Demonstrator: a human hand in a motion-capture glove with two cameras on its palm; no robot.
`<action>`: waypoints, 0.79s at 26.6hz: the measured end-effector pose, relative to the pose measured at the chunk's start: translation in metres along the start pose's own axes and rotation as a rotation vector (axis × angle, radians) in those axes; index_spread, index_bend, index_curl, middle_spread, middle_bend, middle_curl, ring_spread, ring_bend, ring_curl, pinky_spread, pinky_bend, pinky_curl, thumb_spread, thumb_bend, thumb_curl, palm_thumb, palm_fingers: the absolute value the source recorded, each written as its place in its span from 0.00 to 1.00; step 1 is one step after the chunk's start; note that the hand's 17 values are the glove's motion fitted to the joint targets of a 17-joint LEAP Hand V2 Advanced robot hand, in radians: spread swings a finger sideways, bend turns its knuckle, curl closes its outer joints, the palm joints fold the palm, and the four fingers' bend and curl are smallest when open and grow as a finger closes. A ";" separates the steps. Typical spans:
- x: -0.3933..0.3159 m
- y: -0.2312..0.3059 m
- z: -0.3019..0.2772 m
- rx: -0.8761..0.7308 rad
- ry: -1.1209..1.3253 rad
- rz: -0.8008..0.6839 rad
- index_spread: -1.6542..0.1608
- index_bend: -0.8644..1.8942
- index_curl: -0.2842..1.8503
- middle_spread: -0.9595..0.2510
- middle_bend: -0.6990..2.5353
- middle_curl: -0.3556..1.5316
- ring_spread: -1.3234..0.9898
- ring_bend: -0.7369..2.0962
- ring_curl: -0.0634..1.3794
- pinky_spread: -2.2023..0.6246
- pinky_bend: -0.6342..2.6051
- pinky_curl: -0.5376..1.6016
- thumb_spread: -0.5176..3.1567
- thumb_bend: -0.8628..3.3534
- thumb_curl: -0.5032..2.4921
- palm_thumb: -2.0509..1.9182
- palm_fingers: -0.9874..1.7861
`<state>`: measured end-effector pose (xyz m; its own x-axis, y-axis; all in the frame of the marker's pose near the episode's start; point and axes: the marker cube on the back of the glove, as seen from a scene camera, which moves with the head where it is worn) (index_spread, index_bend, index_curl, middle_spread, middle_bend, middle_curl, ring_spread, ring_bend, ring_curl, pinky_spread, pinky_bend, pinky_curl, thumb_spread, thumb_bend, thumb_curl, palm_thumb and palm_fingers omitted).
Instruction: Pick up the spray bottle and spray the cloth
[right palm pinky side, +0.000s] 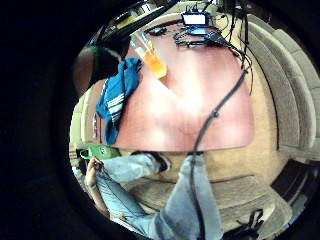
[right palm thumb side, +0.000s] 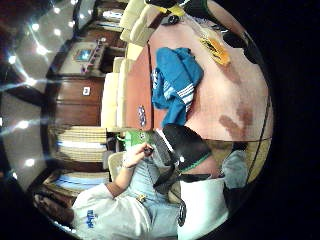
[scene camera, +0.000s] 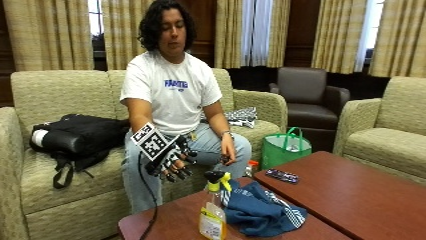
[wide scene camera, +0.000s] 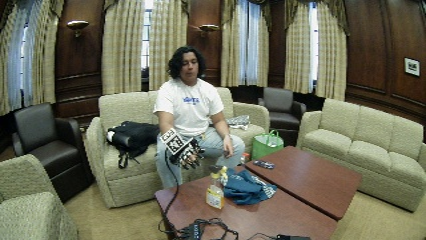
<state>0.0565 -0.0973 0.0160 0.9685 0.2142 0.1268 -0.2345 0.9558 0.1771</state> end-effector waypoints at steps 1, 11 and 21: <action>0.002 -0.007 0.001 0.037 -0.023 0.012 0.68 0.32 0.22 0.67 0.29 0.36 0.49 0.43 0.27 0.81 0.31 0.40 0.43 0.22 0.24 0.64 0.60; 0.024 -0.016 0.016 -0.059 -0.182 0.112 0.67 0.34 0.20 0.67 0.30 0.38 0.50 0.43 0.28 0.81 0.32 0.41 0.43 0.21 0.26 0.66 0.58; 0.033 -0.049 0.044 -0.089 -0.421 0.198 0.68 0.36 0.21 0.66 0.31 0.39 0.50 0.43 0.29 0.80 0.31 0.41 0.42 0.20 0.26 0.67 0.59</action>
<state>0.0962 -0.1455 0.0546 0.7837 0.3115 0.5373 -0.3854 0.9224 0.0274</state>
